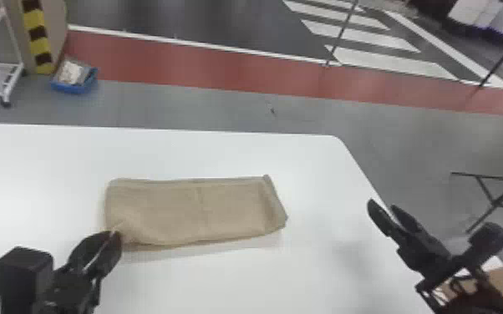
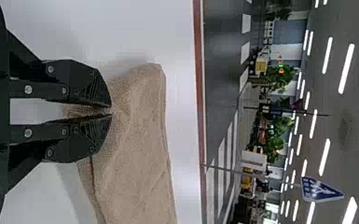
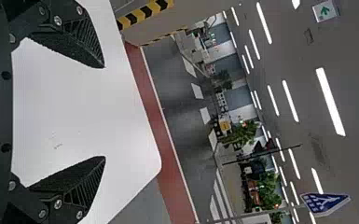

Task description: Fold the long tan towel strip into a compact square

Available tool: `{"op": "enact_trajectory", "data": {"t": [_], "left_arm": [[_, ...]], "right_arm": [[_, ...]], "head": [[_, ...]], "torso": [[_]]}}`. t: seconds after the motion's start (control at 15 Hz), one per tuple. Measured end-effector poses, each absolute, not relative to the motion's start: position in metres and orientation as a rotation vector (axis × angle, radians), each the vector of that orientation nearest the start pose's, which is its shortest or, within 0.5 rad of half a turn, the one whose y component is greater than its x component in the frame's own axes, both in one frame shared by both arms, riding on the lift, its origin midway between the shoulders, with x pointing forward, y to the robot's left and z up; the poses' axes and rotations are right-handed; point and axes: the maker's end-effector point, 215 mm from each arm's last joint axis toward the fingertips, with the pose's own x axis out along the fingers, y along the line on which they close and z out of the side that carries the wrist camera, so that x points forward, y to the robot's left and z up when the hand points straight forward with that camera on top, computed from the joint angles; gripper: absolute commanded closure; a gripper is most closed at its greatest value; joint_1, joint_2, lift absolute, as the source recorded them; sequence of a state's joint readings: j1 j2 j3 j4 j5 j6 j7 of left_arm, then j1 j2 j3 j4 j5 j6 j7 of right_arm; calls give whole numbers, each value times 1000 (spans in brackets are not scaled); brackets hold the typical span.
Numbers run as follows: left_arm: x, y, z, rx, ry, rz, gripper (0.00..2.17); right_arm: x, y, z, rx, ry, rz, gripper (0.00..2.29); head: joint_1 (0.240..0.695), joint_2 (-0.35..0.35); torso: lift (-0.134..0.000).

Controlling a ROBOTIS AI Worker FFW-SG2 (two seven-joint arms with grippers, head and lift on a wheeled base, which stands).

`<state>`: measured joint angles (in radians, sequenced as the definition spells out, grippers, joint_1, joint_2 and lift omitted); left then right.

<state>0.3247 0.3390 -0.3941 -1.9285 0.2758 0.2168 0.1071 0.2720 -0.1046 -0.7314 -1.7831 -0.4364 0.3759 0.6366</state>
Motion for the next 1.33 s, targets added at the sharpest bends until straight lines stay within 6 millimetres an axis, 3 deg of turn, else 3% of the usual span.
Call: {"op": "enact_trajectory", "data": {"t": [0.33,0.47,0.53,0.73,0.87,0.93,1.07,1.13,1.33], "left_arm": [[469,134,-366,-42,139,-286,22],[473,137,-348,-53,107,-282,29],[473,128,-347,-55,103,-301,60],[469,78,-369,-35,135,-410,512],[466,44,-382,-14,153,-500,545],[467,30,-387,-2,162,-534,1136],[477,11,-396,11,186,-563,1963],[484,1,-401,9,204,-563,2138],[500,-21,-426,27,285,-589,2142]], "right_arm": [[450,-452,-374,335,200,76,90],[460,-432,-378,322,234,103,124],[466,-420,-380,310,249,110,137],[484,-384,-389,256,301,111,218],[490,-366,-398,208,361,82,218],[491,-358,-397,194,376,75,218],[492,-348,-388,186,371,78,218],[491,-347,-387,186,371,78,218],[482,-354,-395,196,398,62,211]], "head": [[695,-350],[695,-350],[695,-335],[695,-338],[695,-350],[695,-350],[695,-350],[695,-350],[695,-350]], "torso": [[-124],[-124],[-124],[-124],[-124],[-124],[-124],[-124],[-124]]}}
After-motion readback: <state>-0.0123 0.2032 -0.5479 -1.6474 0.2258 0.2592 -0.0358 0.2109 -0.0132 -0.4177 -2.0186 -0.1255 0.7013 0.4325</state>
